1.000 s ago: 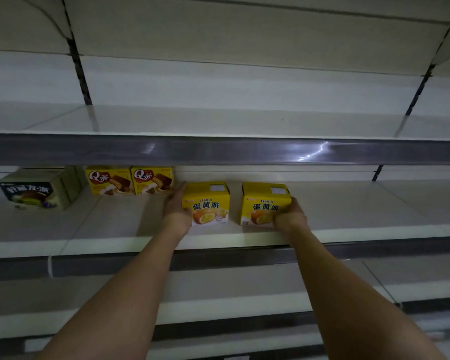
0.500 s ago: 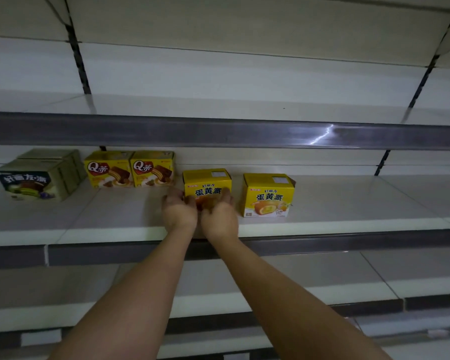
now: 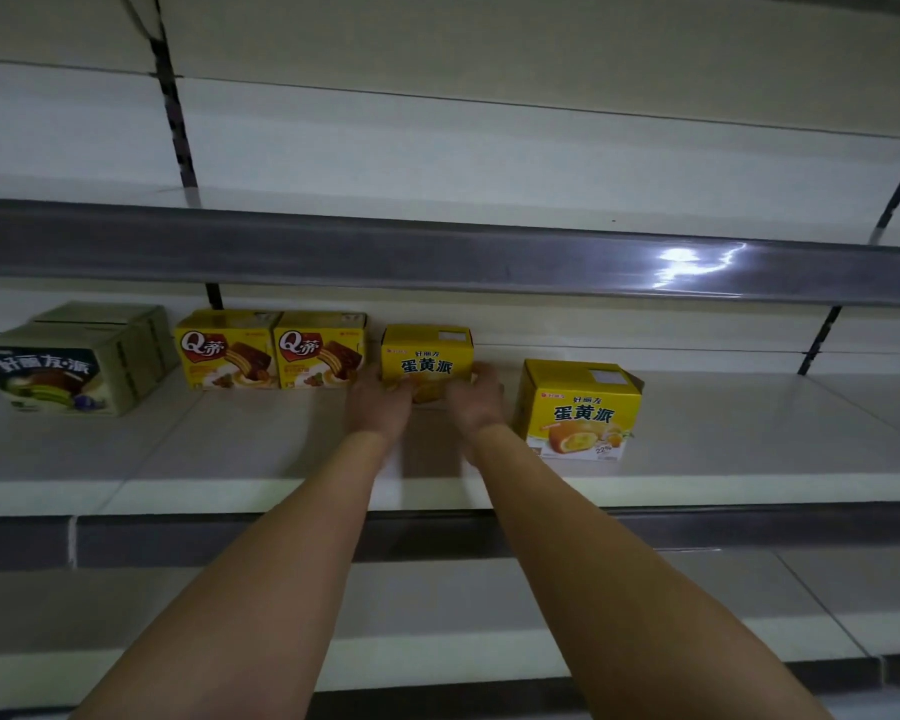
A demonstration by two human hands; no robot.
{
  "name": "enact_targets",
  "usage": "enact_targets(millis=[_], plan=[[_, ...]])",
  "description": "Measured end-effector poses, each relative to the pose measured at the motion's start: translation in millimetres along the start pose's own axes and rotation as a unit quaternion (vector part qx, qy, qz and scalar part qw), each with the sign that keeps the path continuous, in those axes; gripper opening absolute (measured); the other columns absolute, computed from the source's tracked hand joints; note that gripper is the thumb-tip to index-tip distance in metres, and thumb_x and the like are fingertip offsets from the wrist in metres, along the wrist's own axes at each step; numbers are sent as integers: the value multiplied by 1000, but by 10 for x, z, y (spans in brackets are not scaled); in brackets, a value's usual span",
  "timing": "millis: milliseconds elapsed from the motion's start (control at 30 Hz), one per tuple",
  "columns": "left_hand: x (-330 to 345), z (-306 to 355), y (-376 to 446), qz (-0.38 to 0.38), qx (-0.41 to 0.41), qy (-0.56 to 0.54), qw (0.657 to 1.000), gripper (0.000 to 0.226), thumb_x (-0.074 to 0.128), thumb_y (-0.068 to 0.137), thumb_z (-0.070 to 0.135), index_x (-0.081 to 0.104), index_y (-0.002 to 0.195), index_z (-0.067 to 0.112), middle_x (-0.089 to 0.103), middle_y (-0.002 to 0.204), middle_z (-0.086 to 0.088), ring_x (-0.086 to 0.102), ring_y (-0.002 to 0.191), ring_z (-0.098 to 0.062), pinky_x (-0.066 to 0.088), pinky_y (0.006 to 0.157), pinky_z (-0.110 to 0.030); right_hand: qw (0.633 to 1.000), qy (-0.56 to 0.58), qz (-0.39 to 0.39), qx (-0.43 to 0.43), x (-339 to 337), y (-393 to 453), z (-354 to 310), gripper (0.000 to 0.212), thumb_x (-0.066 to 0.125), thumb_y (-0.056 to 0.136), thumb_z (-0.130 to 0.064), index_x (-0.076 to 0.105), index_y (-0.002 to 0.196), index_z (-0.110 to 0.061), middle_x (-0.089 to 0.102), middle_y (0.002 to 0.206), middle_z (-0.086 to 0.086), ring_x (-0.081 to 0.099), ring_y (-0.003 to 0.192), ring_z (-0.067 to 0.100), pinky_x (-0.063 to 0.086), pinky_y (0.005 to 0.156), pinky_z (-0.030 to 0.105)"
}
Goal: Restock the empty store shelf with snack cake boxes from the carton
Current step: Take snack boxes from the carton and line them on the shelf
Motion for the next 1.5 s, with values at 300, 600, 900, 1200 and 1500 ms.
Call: enact_targets(millis=[300, 600, 900, 1200, 1500], plan=[[13, -47, 190, -43, -2, -57, 997, 42, 61, 87, 20, 50, 127, 15, 58, 118, -5, 54, 108, -23, 41, 88, -31, 998, 41, -50, -12, 121, 179, 62, 42, 62, 72, -7, 53, 113, -3, 59, 101, 8, 54, 98, 24, 43, 86, 34], [-4, 29, 6, -54, -8, -51, 997, 48, 58, 90, 24, 44, 134, 13, 48, 137, -9, 45, 126, -28, 38, 102, -37, 994, -87, 30, -57, 126, 95, 155, 31, 49, 94, -12, 54, 124, -7, 60, 124, 14, 55, 116, 30, 42, 89, 30], [170, 191, -487, -30, -26, 7, 999, 19, 54, 91, 11, 61, 108, 14, 61, 122, -10, 56, 110, -30, 45, 91, -32, 914, -114, 322, -220, -495, -476, -101, 3, 53, 89, -12, 56, 89, -13, 61, 82, 6, 57, 75, 25, 34, 60, 27], [616, 312, -978, -190, -94, -58, 976, 46, 47, 95, 2, 40, 138, 14, 51, 121, -6, 59, 75, -19, 50, 59, -22, 925, -85, 366, 50, -1558, -377, 352, 64, 51, 90, -4, 22, 148, -6, 32, 148, 14, 44, 126, 36, 40, 98, 43], [894, 407, -941, -169, -98, -120, 973, 19, 56, 93, 8, 56, 105, 22, 63, 113, -9, 59, 97, -23, 49, 98, -41, 991, -15, 102, 84, -1511, 28, 432, 53, 47, 90, 10, 44, 139, -8, 55, 130, 19, 58, 99, 27, 51, 75, 31]])
Point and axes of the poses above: each hand's wrist, its own y-axis towards the middle knuckle, its own x-axis out of the palm, z = x × y, the point moved 3 cm from there along y, towards the middle knuckle
